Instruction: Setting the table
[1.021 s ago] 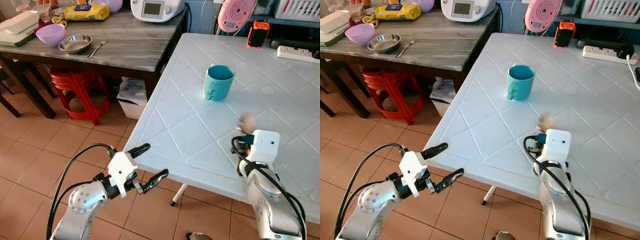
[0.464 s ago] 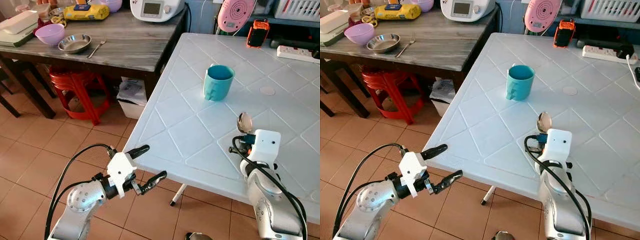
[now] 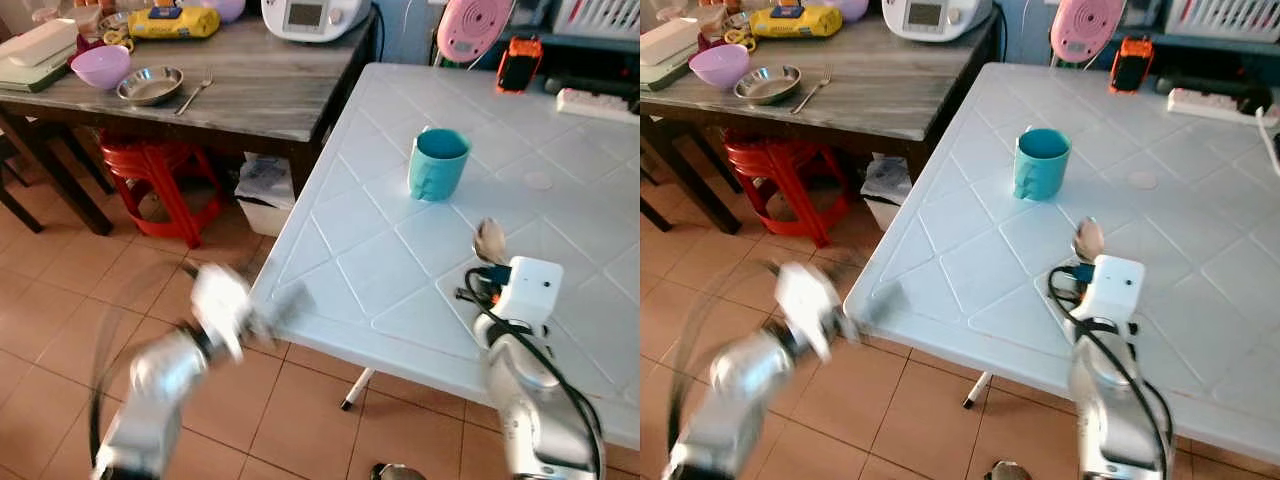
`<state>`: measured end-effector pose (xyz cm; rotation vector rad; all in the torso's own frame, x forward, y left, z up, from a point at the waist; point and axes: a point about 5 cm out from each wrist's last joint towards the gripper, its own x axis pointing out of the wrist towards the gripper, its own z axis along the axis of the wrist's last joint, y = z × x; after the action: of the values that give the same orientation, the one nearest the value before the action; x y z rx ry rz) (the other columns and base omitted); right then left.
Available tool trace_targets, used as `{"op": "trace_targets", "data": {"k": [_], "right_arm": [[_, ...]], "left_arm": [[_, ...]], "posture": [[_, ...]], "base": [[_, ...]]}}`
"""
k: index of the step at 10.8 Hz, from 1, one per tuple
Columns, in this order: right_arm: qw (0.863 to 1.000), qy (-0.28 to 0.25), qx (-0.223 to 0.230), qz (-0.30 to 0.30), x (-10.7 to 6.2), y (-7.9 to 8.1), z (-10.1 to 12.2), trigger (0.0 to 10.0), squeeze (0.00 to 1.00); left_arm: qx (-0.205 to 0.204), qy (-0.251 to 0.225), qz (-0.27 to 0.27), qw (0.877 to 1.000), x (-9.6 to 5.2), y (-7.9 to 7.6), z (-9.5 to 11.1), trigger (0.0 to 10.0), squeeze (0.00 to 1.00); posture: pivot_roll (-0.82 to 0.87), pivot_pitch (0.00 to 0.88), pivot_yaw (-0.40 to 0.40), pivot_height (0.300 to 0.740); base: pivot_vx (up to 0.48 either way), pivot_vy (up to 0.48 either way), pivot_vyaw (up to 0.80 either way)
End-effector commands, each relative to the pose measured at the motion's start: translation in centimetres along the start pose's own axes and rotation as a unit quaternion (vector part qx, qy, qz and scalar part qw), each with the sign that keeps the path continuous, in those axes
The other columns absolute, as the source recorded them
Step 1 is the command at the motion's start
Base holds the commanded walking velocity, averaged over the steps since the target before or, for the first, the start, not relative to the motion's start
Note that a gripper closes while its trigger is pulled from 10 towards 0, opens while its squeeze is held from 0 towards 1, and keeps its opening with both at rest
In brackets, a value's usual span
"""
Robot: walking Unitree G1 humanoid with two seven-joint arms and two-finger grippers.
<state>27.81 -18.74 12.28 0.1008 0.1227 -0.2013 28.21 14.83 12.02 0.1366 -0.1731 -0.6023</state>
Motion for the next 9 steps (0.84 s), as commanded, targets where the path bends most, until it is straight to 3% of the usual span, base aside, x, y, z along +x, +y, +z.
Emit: {"op": "trace_targets", "data": {"k": [1,3,4,5,7,9], "right_arm": [[1.0,-0.019,0.002,-0.002,-0.1,0.0,0.5,0.0,0.0],[0.999,-0.044,-0.001,-0.007,-0.4,-0.2,1.0,0.0,0.0],[0.998,-0.062,-0.001,-0.01,-0.7,-0.3,1.3,0.0,0.0],[0.997,-0.075,-0.002,-0.002,-1.1,-0.2,1.4,10.0,0.0],[0.996,-0.083,-0.014,0.005,-1.1,0.5,1.5,10.0,0.0],[0.996,-0.091,-0.014,0.008,-1.1,0.6,1.7,10.0,0.0]], "left_arm": [[-0.001,0.014,0.04,0.999,-0.3,0.9,-0.5,10.0,0.0],[-0.004,0.012,0.127,0.992,0.1,2.3,-0.2,10.0,0.0],[-0.024,0.012,0.164,0.986,0.0,2.7,-0.2,10.0,0.0],[-0.035,0.015,0.17,0.985,0.0,2.8,-0.4,10.0,0.0],[-0.036,0.013,0.17,0.985,0.3,2.8,-0.3,10.0,0.0],[-0.041,0.011,0.176,0.983,0.5,3.0,-0.2,10.0,0.0]], "posture": [[-0.17,0.142,0.09,0.74],[-0.17,0.144,0.093,0.74],[-0.16,0.144,0.092,0.74],[-0.16,0.144,0.094,0.74],[-0.16,0.141,0.095,0.74],[-0.17,0.14,0.096,0.74]], "base": [[0.0,0.0,0.0],[0.0,0.0,0.0],[0.0,0.0,0.0],[0.0,0.0,0.0],[0.0,0.122,0.0],[0.0,0.304,-0.76]]}}
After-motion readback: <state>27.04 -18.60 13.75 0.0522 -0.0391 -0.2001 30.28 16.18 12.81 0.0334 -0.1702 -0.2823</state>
